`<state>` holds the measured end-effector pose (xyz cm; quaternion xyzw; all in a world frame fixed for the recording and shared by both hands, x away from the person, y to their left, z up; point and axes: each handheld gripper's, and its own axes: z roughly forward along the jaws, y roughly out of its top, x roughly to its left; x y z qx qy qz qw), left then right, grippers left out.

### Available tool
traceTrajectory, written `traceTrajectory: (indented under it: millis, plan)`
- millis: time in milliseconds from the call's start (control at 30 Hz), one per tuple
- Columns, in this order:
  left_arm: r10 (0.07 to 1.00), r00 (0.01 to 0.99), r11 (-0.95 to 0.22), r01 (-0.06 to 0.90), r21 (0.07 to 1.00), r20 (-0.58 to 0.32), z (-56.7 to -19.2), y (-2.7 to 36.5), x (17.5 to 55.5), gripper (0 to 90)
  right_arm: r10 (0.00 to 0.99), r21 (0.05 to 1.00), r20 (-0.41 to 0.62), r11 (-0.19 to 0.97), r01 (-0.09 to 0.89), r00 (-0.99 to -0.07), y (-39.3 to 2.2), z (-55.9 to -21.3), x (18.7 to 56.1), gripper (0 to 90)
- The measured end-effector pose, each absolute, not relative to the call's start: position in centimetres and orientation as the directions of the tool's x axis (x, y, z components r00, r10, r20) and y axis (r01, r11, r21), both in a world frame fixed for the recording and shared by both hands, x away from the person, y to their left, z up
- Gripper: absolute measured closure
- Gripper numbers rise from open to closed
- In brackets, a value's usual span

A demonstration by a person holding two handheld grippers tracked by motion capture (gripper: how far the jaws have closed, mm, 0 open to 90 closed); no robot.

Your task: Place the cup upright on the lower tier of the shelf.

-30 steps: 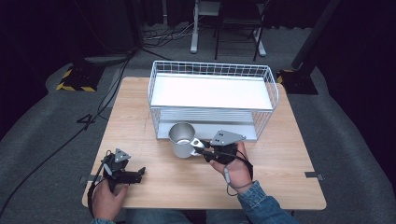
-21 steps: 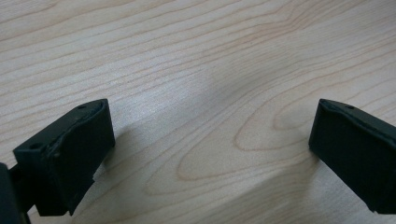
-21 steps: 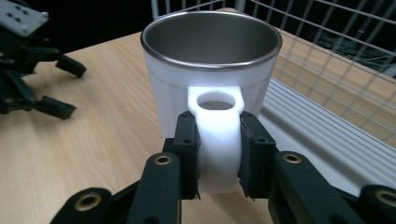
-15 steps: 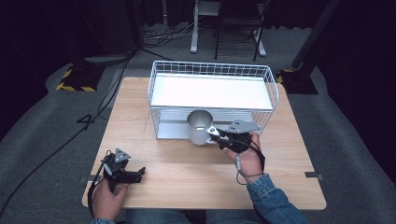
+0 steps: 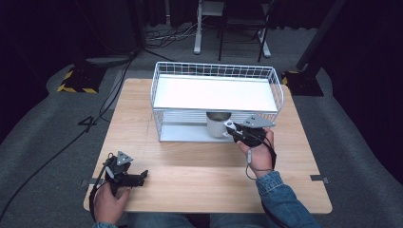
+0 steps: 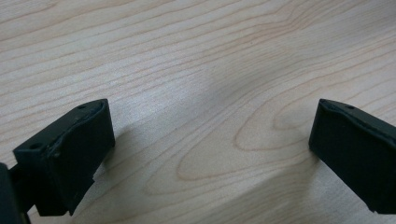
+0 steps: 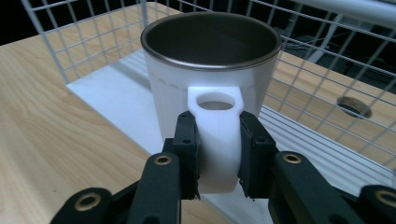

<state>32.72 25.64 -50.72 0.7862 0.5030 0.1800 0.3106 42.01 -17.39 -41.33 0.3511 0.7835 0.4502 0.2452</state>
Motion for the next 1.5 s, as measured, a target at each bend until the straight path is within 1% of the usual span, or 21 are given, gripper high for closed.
traceTrajectory:
  millis: [200,300,400,733,800,1100,1267,1500]
  plan:
    - [0.903,0.429,-0.301,0.679,0.669,-0.029,-50.7,25.6,32.7,0.5,0.814,0.88,-0.073,0.325,0.347,-0.577,-18.7,-41.9,43.1,71.5]
    - [0.903,0.429,-0.301,0.679,0.67,-0.03,-50.7,25.6,32.7,0.5,0.821,0.879,-0.081,0.326,0.347,-0.565,-18.9,-42.1,43.5,71.5]
    - [0.903,0.429,-0.301,0.679,0.67,-0.03,-50.7,25.6,32.7,0.5,0.832,0.882,-0.068,0.309,0.357,-0.551,-19.3,-42.5,44.3,71.5]
    - [0.903,0.429,-0.301,0.679,0.669,-0.029,-50.7,25.6,32.7,0.5,0.843,0.884,-0.067,0.299,0.36,-0.534,-19.2,-43.3,45.6,71.5]
    - [0.903,0.429,-0.301,0.679,0.669,-0.029,-50.7,25.6,32.7,0.5,0.846,0.883,-0.054,0.288,0.37,-0.53,-19.1,-43.6,45.7,71.5]
    - [0.903,0.429,-0.301,0.679,0.669,-0.029,-50.7,25.6,32.7,0.5,0.839,0.879,-0.065,0.305,0.367,-0.54,-19.0,-43.9,45.7,71.4]
    - [0.903,0.429,-0.302,0.679,0.669,-0.029,-50.7,25.6,32.7,0.5,0.847,0.879,-0.045,0.285,0.382,-0.529,-19.1,-44.1,45.5,71.4]
    - [0.903,0.429,-0.301,0.679,0.669,-0.029,-50.7,25.6,32.7,0.5,0.852,0.873,-0.041,0.285,0.395,-0.522,-19.0,-44.2,45.3,71.2]
